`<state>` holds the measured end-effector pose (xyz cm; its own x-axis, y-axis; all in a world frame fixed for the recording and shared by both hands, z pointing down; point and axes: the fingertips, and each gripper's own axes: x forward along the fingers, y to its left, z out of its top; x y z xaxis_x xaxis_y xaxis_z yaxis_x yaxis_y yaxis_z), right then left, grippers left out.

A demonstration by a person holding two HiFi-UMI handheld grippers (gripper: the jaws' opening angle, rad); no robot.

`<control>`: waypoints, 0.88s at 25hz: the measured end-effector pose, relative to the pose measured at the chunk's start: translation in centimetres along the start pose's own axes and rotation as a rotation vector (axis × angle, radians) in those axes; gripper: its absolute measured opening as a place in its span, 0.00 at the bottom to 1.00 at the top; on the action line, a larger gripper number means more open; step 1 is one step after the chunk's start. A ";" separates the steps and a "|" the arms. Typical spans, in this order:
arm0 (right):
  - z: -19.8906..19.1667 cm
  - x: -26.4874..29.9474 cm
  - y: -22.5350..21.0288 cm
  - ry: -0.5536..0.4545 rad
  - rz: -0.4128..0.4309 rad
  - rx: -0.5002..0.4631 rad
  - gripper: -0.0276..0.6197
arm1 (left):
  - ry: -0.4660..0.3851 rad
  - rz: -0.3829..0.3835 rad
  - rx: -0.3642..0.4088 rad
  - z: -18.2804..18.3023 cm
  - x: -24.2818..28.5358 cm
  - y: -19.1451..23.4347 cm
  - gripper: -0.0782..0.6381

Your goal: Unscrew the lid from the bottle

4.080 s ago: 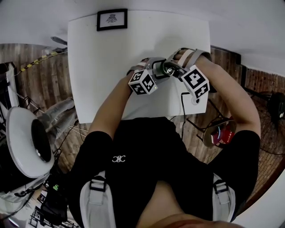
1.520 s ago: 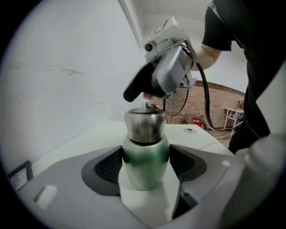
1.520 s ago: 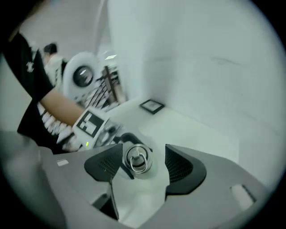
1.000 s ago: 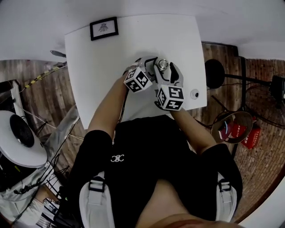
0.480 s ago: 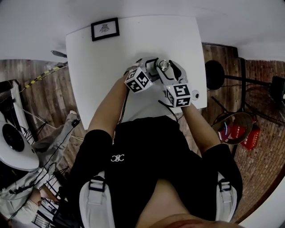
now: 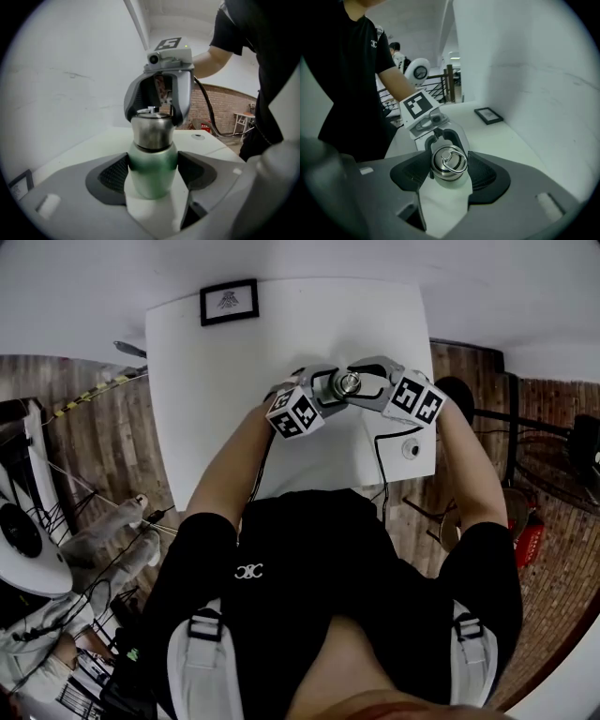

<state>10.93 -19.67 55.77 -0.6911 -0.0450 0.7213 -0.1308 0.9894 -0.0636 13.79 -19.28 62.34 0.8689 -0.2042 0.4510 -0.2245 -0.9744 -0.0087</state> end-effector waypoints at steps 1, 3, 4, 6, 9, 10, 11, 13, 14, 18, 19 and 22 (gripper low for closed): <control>-0.1 0.1 0.2 0.058 0.051 -0.051 0.43 | 0.001 -0.001 0.001 0.0 0.0 -0.1 0.65; -0.6 0.3 0.7 0.177 0.136 -0.159 0.43 | 0.005 0.000 0.000 0.0 0.0 -0.2 0.65; -0.9 0.4 0.9 0.234 0.171 -0.215 0.43 | 0.006 0.001 0.000 0.0 0.0 -0.2 0.65; -1.3 0.5 1.0 0.332 0.224 -0.323 0.43 | 0.008 0.001 0.001 0.0 0.0 0.0 0.65; -1.2 0.7 1.0 0.434 0.233 -0.426 0.43 | 0.010 -0.002 0.001 0.0 -0.1 0.1 0.65; -1.2 0.6 1.0 0.457 0.216 -0.437 0.43 | 0.010 -0.004 0.001 0.0 -0.1 0.0 0.65; -1.2 0.6 1.0 0.469 0.194 -0.437 0.43 | 0.010 -0.004 0.001 0.0 -0.1 -0.1 0.65; -0.8 0.2 1.1 0.449 0.151 -0.405 0.43 | 0.011 -0.005 0.002 -0.1 -0.1 -0.1 0.65; -0.3 -0.2 1.1 0.412 0.128 -0.372 0.43 | 0.012 -0.004 0.002 -0.1 -0.1 -0.1 0.65; 2.4 -2.3 0.3 0.129 -0.090 -0.170 0.43 | 0.010 -0.002 0.001 -0.3 0.0 0.1 0.65; 2.7 -2.9 -0.2 0.064 -0.192 -0.132 0.43 | 0.010 -0.001 0.000 -0.3 -0.1 0.1 0.65; 3.1 -5.1 -1.4 -0.123 -0.511 -0.011 0.43 | 0.008 0.002 -0.005 -0.5 -0.1 0.0 0.65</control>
<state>12.42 -21.25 50.04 -0.6198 -0.5372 0.5720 -0.4660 0.8385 0.2825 13.44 -19.23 62.72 0.8646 -0.2055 0.4585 -0.2286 -0.9735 -0.0052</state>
